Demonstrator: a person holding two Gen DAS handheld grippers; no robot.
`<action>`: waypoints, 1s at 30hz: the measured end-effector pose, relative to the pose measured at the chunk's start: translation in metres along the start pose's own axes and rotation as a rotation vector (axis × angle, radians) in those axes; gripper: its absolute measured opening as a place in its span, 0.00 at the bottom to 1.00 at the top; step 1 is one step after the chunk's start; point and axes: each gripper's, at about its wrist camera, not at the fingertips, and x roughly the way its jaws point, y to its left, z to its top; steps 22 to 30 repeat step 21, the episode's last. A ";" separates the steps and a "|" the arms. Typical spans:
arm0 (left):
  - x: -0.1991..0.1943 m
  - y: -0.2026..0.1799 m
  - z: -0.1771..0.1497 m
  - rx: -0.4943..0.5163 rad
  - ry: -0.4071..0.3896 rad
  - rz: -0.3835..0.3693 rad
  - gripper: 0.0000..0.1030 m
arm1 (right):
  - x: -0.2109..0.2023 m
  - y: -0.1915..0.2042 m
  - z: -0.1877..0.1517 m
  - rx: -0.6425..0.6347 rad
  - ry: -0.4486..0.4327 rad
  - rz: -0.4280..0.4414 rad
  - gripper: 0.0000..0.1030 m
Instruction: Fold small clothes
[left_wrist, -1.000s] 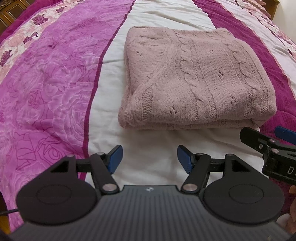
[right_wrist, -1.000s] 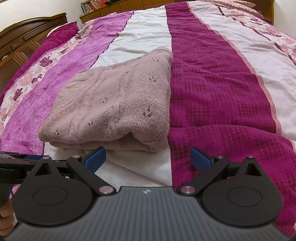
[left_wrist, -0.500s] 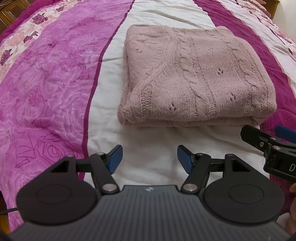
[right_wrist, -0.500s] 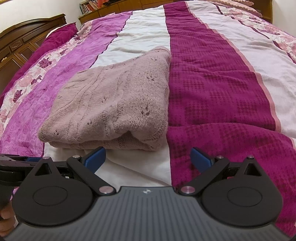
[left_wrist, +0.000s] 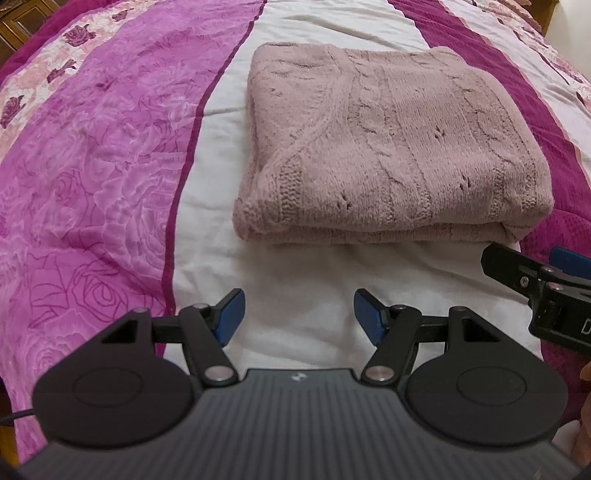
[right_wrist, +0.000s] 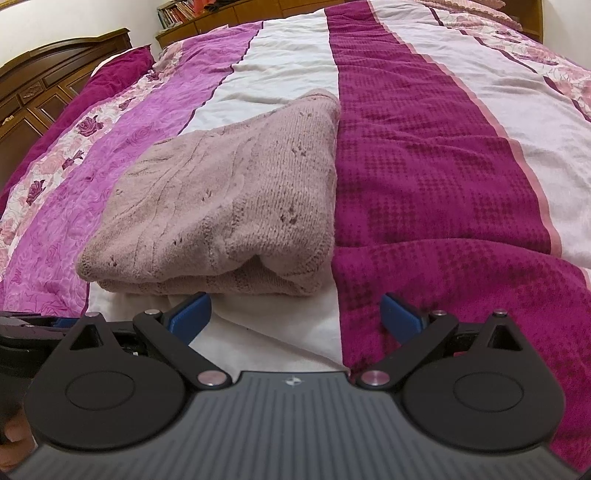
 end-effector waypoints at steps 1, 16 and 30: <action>0.000 0.000 0.000 0.000 0.000 0.000 0.65 | 0.000 0.000 0.000 0.000 0.000 0.000 0.98; -0.001 0.000 -0.002 -0.003 0.004 0.001 0.65 | 0.000 0.000 -0.001 0.001 -0.001 0.002 0.98; -0.002 0.000 -0.003 -0.006 0.006 -0.002 0.65 | 0.000 -0.001 -0.001 0.002 -0.001 0.002 0.98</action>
